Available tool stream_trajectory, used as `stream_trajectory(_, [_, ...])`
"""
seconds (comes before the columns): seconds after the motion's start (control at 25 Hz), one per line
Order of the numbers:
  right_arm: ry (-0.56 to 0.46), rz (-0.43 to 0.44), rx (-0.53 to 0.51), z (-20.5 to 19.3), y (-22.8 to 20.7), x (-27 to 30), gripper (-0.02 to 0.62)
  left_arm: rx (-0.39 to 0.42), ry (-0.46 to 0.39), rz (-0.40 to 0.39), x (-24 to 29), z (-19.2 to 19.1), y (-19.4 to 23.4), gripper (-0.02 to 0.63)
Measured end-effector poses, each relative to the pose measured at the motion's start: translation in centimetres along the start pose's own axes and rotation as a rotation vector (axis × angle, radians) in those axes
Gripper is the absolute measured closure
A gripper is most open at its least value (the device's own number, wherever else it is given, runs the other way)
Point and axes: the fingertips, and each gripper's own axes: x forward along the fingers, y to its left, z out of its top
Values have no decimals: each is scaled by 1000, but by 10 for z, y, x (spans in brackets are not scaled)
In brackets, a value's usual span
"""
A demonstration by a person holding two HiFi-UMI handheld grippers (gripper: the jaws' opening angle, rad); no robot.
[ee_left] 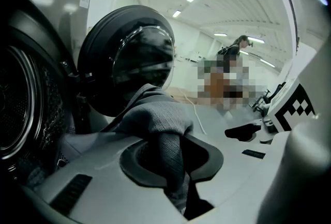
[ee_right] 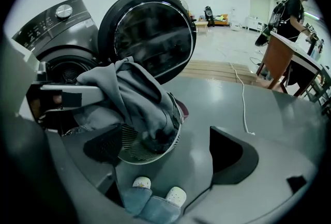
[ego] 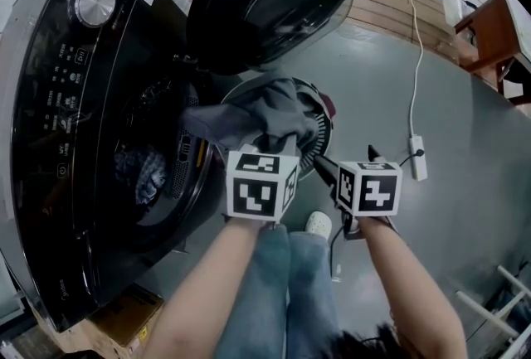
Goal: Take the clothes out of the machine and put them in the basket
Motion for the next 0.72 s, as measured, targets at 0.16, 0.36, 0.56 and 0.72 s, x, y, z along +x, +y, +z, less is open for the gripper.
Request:
stream_trajectory(0.16, [2,-7,4,-3,-4,2,69,5,27,-8,4,-9,1,546])
stream_trajectory(0.36, [13,-4,5,-11,-4,7,69,-22,102,48,12,-33,30,546])
stream_trajectory(0.56, [36,-8,-10,-22,-4,19,69,-50,161,94,24,-57,59,528])
stream_trajectory(0.72, [54,-8,-1,-32,-2,26,69,-57,180,103,33,-72,72,181])
